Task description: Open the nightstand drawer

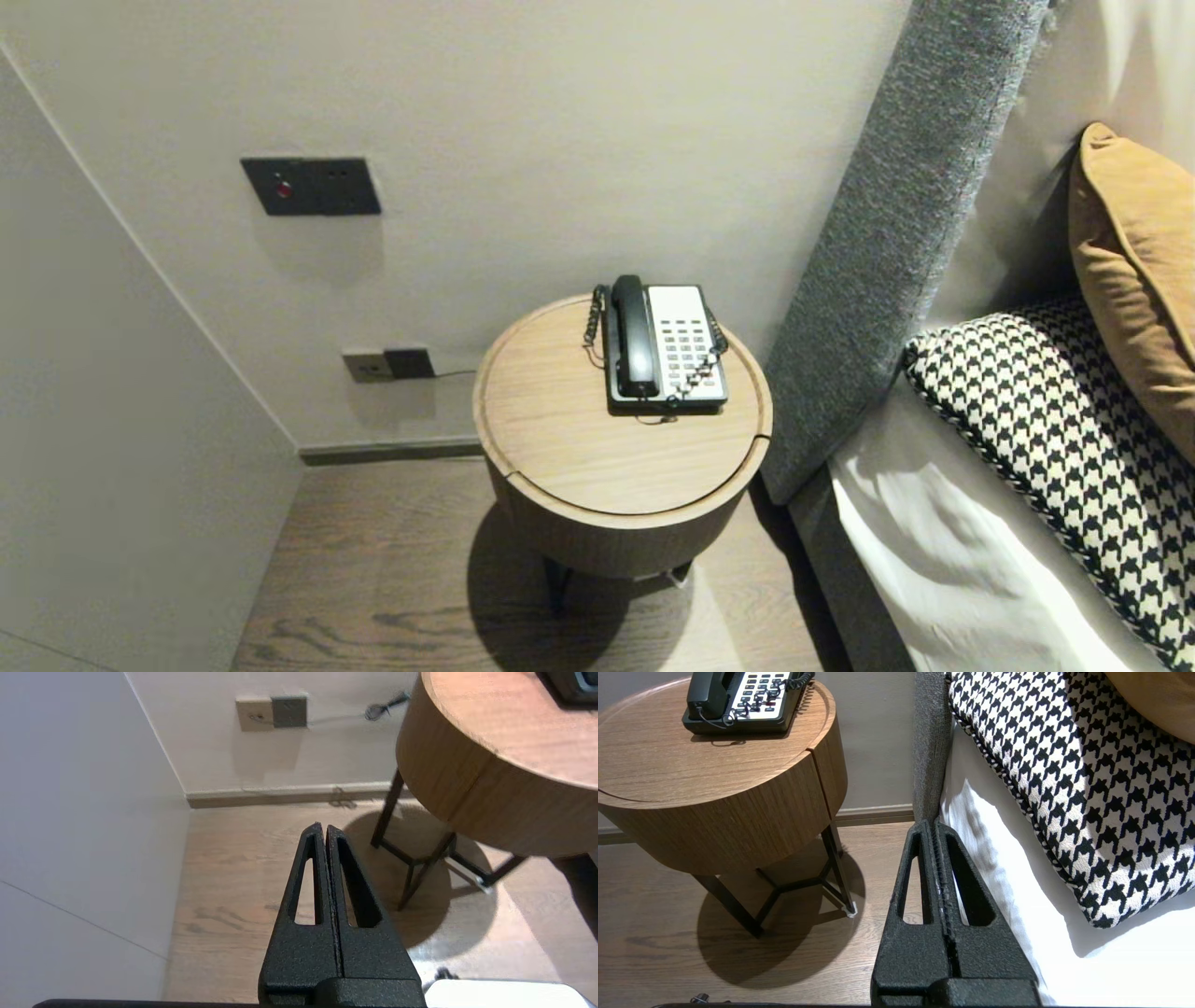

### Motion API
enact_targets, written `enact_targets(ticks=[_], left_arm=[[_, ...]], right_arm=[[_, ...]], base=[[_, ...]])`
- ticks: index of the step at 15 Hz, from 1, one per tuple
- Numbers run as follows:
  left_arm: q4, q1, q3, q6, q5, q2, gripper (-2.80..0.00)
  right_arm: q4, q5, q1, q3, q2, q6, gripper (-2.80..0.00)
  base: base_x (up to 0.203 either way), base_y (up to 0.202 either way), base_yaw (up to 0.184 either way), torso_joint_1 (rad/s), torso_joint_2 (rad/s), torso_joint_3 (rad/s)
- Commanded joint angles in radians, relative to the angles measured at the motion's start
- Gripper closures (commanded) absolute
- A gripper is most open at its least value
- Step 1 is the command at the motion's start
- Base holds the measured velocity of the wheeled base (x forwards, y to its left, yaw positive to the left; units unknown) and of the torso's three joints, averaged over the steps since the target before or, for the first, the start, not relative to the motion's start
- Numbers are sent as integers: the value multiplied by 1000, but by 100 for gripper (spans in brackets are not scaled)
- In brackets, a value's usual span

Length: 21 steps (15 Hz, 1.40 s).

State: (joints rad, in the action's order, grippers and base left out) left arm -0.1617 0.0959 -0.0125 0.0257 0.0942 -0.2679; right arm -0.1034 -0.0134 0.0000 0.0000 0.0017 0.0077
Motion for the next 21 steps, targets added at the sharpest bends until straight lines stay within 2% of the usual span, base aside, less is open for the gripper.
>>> enact_targets(ticks=[1, 4, 5, 7, 9, 12, 15, 21], left_arm=[[14, -32, -10, 1, -23, 22, 0], [214, -76, -38, 15, -53, 198, 0], [225, -83, -39, 18, -63, 226, 0], [227, -85, -36, 21, -74, 273, 0], [150, -85, 13, 31, -99, 278, 0], [151, -85, 13, 18, -101, 280, 0], [151, -85, 13, -30, -102, 278, 0], [151, -87, 13, -30, -102, 269, 0]], right_arm=[[-1, 0, 0, 40, 0, 0, 0], [-1, 0, 0, 40, 0, 0, 0], [-1, 0, 0, 40, 0, 0, 0], [-1, 0, 0, 40, 0, 0, 0], [-1, 0, 0, 40, 0, 0, 0], [-1, 0, 0, 40, 0, 0, 0], [-1, 0, 0, 40, 0, 0, 0], [-1, 0, 0, 40, 0, 0, 0]], base=[[0, 0, 0, 0, 0, 0], [0, 0, 0, 0, 0, 0], [0, 0, 0, 0, 0, 0], [0, 0, 0, 0, 0, 0], [0, 0, 0, 0, 0, 0], [0, 0, 0, 0, 0, 0], [0, 0, 0, 0, 0, 0], [0, 0, 0, 0, 0, 0]])
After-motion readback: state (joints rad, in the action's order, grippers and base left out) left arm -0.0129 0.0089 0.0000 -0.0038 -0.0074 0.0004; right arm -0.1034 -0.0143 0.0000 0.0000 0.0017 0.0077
